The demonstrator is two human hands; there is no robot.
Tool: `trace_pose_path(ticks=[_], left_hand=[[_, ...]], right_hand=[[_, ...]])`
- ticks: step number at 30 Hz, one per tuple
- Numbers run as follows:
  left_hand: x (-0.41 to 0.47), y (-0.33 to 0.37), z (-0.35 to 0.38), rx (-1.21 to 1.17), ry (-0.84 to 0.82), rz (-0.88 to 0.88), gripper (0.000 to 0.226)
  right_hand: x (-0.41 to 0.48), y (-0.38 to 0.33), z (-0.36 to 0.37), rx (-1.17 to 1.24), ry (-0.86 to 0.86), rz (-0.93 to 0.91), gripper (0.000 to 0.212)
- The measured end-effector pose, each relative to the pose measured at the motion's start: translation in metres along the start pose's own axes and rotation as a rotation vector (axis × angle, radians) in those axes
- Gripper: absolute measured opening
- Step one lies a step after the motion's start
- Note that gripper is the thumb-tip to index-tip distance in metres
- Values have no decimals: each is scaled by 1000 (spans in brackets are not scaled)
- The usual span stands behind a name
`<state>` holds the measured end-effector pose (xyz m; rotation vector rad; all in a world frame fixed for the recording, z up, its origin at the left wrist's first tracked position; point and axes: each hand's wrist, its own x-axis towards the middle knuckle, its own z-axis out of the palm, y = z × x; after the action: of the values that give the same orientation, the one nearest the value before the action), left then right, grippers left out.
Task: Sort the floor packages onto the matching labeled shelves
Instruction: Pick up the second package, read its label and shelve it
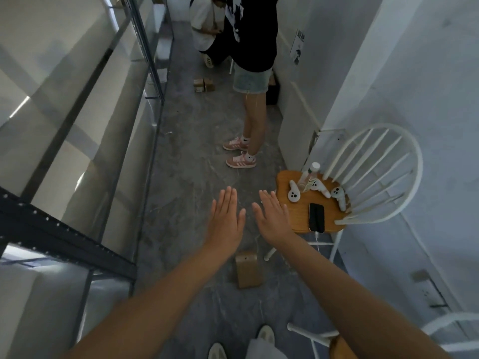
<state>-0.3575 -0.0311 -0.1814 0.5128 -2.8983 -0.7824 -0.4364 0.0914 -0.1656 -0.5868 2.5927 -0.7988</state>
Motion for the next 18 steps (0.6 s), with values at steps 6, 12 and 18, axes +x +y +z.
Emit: trace_pose_path(ticks=[6,12,18], left_hand=[[16,1,36,-48,-14,-107,60],[37,-30,91,-10,-54,-176,60],[56,-79,165,-11,-83,-269,59]], right_hand=[[20,35,7,-42,-95,17,57],[58,86,39,-86,-189,33,57],[103,142,106,-70,-278,70,57]])
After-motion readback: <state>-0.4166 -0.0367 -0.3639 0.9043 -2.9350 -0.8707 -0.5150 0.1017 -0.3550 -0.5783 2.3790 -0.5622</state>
